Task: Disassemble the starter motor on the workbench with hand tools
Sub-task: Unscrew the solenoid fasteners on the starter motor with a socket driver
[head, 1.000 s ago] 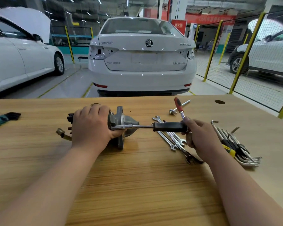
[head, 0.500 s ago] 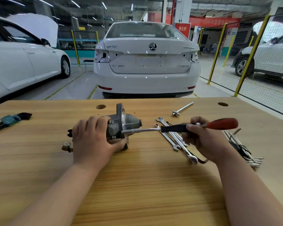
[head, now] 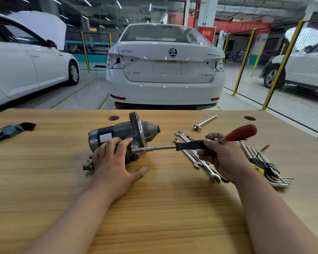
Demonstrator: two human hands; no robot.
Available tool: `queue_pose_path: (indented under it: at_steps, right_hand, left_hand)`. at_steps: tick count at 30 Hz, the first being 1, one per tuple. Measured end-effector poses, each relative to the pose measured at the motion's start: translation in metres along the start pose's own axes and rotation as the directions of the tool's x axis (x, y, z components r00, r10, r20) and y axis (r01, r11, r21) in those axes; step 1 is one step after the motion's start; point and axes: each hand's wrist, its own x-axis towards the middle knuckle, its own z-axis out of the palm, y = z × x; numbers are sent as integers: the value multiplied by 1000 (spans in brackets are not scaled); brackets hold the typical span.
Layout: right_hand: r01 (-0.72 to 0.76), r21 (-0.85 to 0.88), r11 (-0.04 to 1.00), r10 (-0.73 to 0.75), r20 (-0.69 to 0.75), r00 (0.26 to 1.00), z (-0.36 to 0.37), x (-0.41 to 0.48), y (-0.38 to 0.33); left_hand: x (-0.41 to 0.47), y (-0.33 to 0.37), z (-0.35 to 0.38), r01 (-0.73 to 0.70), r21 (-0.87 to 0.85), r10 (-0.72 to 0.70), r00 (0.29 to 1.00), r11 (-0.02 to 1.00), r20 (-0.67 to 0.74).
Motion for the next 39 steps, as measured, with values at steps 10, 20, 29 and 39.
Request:
queue_pose_path:
  at_steps: [10, 20, 29, 39]
  right_hand:
    - [64, -9, 998, -64, -27, 998, 3, -1, -3]
    - [87, -461, 883, -88, 19, 996, 11, -8, -26]
    - [-107, -931, 349, 138, -61, 988, 54, -4, -99]
    - [-296, -720, 628, 301, -126, 945, 47, 9, -81]
  left_hand:
    - [8, -5, -1, -16, -90, 9, 997, 996, -79]
    - [15, -15, 1, -22, -71, 15, 995, 997, -102]
    - [13, -13, 3, 0, 29, 1, 1000, 1000, -24]
    - [13, -15, 7, -11, 63, 12, 1000, 998, -21]
